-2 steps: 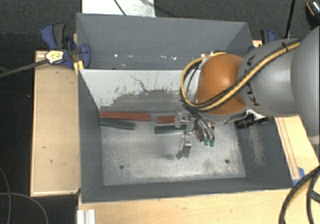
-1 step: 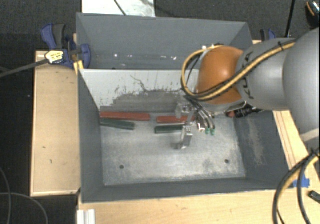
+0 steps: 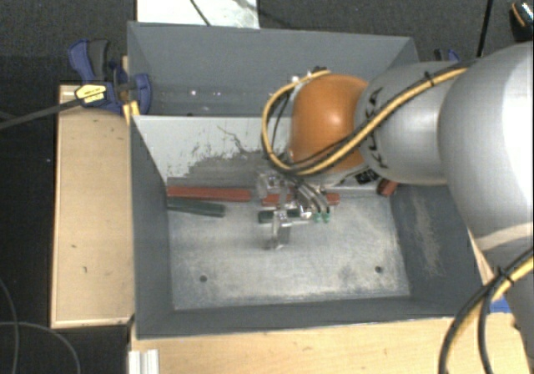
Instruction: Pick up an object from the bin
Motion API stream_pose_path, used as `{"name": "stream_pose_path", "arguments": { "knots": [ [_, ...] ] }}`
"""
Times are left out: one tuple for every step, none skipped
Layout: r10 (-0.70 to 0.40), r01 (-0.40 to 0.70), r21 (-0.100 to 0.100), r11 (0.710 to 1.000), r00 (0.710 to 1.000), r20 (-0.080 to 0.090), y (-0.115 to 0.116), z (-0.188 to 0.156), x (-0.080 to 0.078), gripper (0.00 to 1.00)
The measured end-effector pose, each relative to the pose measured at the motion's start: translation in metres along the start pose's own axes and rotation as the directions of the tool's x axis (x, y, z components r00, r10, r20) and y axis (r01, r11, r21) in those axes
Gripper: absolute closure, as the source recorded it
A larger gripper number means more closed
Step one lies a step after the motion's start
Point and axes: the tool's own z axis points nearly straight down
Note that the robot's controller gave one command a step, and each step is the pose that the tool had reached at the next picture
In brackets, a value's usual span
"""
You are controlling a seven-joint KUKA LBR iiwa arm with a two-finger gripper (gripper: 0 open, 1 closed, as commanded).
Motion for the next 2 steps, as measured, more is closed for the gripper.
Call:
{"name": "stream_pose_path", "arguments": {
  "knots": [
    [0.04, -0.04, 0.004, 0.999, 0.999, -0.007, -0.046, 0.0006, 0.0376, 0.0],
    [0.041, -0.041, 0.002, 0.999, 0.999, -0.004, -0.0431, 0.0, 0.0359, 1.0]
  ]
}}
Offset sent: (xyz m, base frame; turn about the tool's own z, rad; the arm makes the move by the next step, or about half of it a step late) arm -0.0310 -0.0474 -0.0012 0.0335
